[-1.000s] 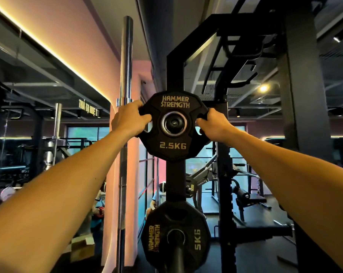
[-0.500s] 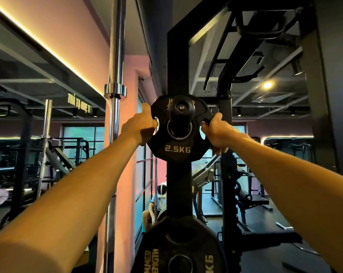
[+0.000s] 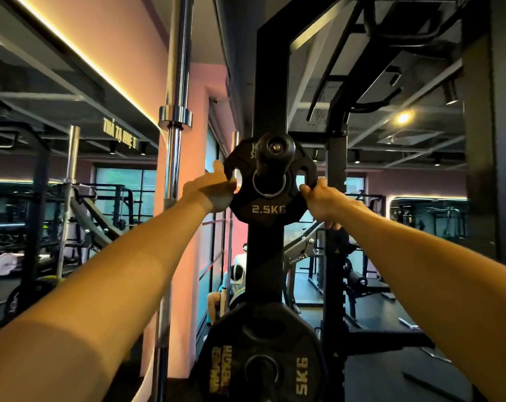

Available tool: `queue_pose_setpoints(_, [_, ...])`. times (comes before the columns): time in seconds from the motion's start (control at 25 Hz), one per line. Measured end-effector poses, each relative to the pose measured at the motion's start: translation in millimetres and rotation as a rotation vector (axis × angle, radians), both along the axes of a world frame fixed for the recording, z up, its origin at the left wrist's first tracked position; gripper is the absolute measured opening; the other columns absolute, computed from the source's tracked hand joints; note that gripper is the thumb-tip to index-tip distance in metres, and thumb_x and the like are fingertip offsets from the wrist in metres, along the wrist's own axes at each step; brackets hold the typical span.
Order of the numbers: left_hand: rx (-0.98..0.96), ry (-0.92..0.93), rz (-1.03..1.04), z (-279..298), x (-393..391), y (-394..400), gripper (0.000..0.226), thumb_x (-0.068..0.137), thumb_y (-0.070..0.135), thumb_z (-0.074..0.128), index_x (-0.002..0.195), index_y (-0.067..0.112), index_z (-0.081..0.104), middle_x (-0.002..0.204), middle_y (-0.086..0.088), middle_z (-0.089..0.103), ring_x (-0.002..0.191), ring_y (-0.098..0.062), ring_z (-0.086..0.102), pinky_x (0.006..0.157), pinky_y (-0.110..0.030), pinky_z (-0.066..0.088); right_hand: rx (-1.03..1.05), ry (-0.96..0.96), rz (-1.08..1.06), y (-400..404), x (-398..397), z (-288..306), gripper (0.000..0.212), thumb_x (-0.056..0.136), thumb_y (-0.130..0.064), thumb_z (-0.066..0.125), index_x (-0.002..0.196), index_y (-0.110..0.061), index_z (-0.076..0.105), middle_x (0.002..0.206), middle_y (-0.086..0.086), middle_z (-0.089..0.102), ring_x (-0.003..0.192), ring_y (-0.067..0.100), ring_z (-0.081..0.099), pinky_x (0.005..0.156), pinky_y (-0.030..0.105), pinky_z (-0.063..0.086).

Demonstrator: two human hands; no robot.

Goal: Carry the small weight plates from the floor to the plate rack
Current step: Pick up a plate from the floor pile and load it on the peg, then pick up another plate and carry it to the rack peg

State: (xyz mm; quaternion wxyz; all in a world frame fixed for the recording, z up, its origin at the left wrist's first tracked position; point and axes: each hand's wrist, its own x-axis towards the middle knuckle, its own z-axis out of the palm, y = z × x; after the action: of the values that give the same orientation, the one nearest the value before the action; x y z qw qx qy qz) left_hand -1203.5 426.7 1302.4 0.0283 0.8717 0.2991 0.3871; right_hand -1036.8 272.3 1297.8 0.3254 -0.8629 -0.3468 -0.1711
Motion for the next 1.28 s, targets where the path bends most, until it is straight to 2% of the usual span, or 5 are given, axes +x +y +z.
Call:
queue_pose_setpoints(0.44, [-0.329,0.219,-0.36,-212.2,-29.9,-110.9,0.034,0.073,0.062,0.06,0.092,0.035,0.052,0.096,0.001,0.067,0.091,-0.025,0.062,0.087,-0.041,0.051,-0.212,0.285,-0.079,-151.0,-30.2,-237.4,0.051,0.087,-0.063,0.045,0.098,-0.014,0.051,0.098,0.008,0.061,0.096,0.031,0.058,0.079,0.038,0.045])
queue_pose_setpoints(0.64, [0.124,0.584,-0.415,-306.6,-32.7,-204.4,0.047,0.087,0.062,0.046,0.116,0.025,0.051,0.09,0.001,0.06,0.089,-0.026,0.059,0.1,-0.045,0.034,-0.246,0.482,-0.213,-255.4,-73.4,-363.3,0.06,0.088,-0.057,0.05,0.122,-0.007,0.051,0.126,0.015,0.058,0.112,0.033,0.056,0.088,0.036,0.045])
queue_pose_setpoints(0.76, [-0.201,0.691,-0.591,-386.3,-47.1,-257.8,0.041,0.086,0.058,0.053,0.11,0.025,0.05,0.097,-0.002,0.06,0.089,-0.029,0.057,0.079,-0.04,0.047,-0.266,0.629,-0.312,-331.8,-115.0,-446.3,0.053,0.088,-0.054,0.053,0.115,-0.008,0.055,0.12,0.014,0.062,0.109,0.031,0.058,0.085,0.035,0.045])
queue_pose_setpoints(0.92, [-0.606,0.872,-0.678,-513.8,-76.1,-342.6,0.041,0.069,0.065,0.061,0.093,0.033,0.055,0.104,0.0,0.065,0.095,-0.025,0.06,0.09,-0.042,0.05,-0.276,0.784,-0.408,-431.9,-175.8,-549.6,0.045,0.089,-0.05,0.055,0.107,-0.009,0.057,0.124,0.011,0.062,0.111,0.028,0.059,0.078,0.03,0.041])
queue_pose_setpoints(1.28, [-0.812,1.553,-0.763,-692.1,-152.7,-559.9,0.051,0.081,0.057,0.06,0.114,0.019,0.056,0.115,-0.004,0.06,0.107,-0.023,0.056,0.089,-0.036,0.043,-0.184,1.256,-0.714,-647.0,-332.5,-707.2,0.042,0.087,-0.049,0.057,0.102,-0.01,0.06,0.109,0.012,0.066,0.104,0.028,0.061,0.081,0.032,0.044])
